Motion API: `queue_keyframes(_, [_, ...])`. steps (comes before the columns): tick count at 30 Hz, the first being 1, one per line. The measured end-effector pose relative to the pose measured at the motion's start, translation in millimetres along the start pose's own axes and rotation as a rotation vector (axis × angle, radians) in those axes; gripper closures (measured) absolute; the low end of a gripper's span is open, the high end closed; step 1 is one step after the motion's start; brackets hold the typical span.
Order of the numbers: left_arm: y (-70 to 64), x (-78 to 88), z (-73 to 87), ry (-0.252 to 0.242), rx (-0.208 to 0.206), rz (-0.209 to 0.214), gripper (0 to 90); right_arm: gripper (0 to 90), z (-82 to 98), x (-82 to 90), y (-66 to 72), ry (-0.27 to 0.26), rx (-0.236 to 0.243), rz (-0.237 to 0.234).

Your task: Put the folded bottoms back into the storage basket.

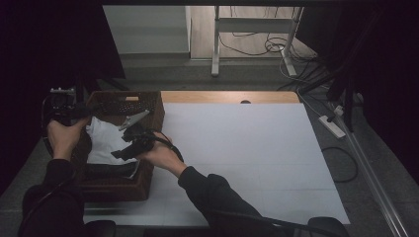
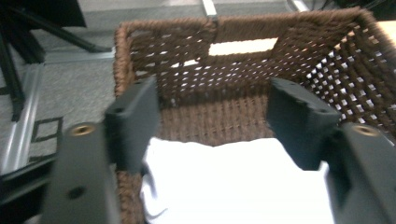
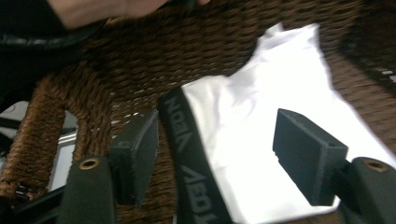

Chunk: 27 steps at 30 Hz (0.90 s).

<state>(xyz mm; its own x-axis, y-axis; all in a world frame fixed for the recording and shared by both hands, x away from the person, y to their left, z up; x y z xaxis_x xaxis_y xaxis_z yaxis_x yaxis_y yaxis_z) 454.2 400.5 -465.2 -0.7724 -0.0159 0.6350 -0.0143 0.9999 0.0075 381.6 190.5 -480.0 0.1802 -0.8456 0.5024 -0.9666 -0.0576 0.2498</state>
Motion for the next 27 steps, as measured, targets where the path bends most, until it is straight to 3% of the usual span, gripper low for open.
queue_keyframes(3, [-6.5, -0.3, -0.7, -0.017, -0.007, 0.025, 21.8, 25.8, -4.8, 16.3, -3.3, -0.019, -0.016, 0.009])
queue_keyframes(5, [-21.3, -3.6, -1.2, -0.015, -0.022, 0.082, 14.1, 20.6, -6.9, 27.0, -3.9, -0.027, -0.021, 0.006])
queue_keyframes(6, [-21.3, -3.6, -1.2, -0.015, -0.022, 0.082, 13.4, 18.1, -7.5, 32.3, -4.4, -0.03, -0.018, 0.013])
queue_keyframes(8, [-38.5, -9.3, -1.2, -0.008, -0.04, 0.137, 5.5, 12.3, -7.0, 42.6, -4.9, -0.021, -0.015, 0.022])
queue_keyframes(10, [-43.9, -11.4, -1.4, -0.006, -0.053, 0.146, 2.3, 11.1, -6.2, 47.1, -5.1, -0.017, -0.017, 0.024])
queue_keyframes(11, [-54.4, -15.5, -2.3, -0.002, -0.056, 0.166, 1.4, 6.0, -2.9, 56.3, -5.7, 0.004, -0.024, 0.031])
queue_keyframes(12, [-54.4, -15.5, -2.3, -0.002, -0.056, 0.166, 0.7, 3.1, -0.7, 60.3, -5.9, 0.014, -0.028, 0.032])
queue_keyframes(15, [-73.6, -25.2, -4.0, 0.034, -0.053, 0.186, 0.3, 1.1, 6.9, 73.2, -6.7, 0.03, -0.032, 0.054])
queue_keyframes(20, [-91.2, -38.5, -3.0, 0.079, -0.055, 0.215, 0.7, 0.2, 17.9, 90.6, -6.8, 0.039, -0.044, 0.075])
queue_keyframes(24, [-103.9, -56.3, 5.5, 0.185, -0.096, 0.176, 8.7, 0.0, 28.9, 115.1, -4.9, 0.038, -0.043, 0.112])
queue_keyframes(27, [-110.1, -66.5, 15.9, 0.255, -0.138, 0.188, 18.6, 0.0, 33.8, 130.6, -3.4, 0.031, -0.043, 0.128])
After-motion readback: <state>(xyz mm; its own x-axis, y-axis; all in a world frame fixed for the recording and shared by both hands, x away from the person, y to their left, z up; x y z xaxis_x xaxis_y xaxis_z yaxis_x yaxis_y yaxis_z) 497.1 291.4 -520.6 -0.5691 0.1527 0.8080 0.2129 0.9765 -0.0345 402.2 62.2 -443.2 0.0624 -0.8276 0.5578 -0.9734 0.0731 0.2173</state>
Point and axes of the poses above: each handheld gripper's, and its own axes: x roughly backward along the jaws, z roughly out of its underside, y roughly to its left, the point moved 6 cm from there along -x, roughly forward along the jaws, and after that the axes turned 15 degrees about -z, right-handed, at the moved point
